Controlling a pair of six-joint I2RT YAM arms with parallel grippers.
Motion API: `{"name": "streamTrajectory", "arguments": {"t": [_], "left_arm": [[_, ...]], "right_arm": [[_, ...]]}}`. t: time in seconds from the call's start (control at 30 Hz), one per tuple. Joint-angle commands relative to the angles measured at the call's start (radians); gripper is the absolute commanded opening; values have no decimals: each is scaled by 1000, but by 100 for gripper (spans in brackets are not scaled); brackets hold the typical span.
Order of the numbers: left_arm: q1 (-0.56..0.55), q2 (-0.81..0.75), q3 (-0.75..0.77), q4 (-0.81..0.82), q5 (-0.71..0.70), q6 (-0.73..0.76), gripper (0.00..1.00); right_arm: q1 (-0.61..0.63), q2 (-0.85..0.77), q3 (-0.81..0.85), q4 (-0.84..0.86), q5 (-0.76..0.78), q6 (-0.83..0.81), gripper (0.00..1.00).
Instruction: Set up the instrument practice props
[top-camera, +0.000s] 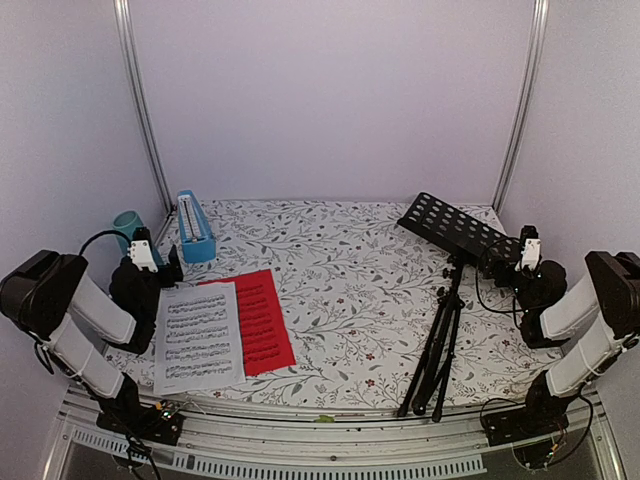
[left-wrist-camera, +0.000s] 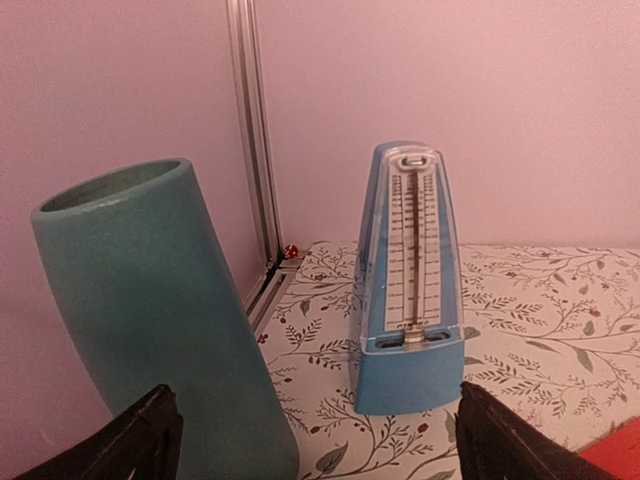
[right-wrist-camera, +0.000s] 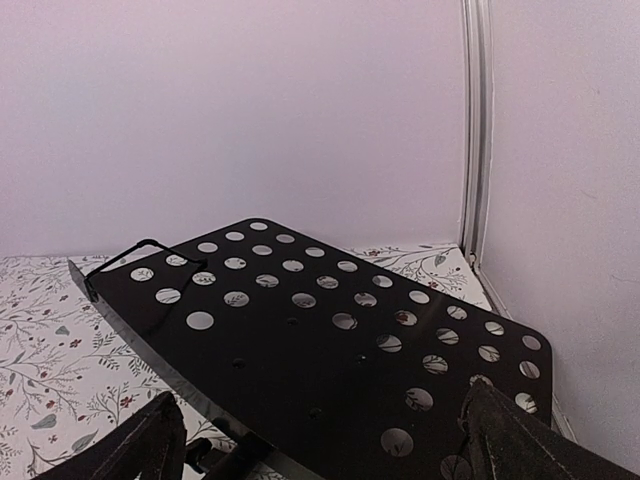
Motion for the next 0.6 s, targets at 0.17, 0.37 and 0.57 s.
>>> {"name": "streamTrajectory", "arguments": {"t": [0.17, 0.37, 0.57], "left_arm": [[-31, -12, -82, 222, -35, 71, 96], [-292, -262, 145, -208, -269, 213, 96], [-461, -327, 626, -1084, -39, -152, 96]], "right_arm": [[-6, -180, 161, -380, 92, 37, 99], [54, -335, 474, -858, 13, 178, 99], [379, -485, 534, -1058, 278, 156, 99]]}}
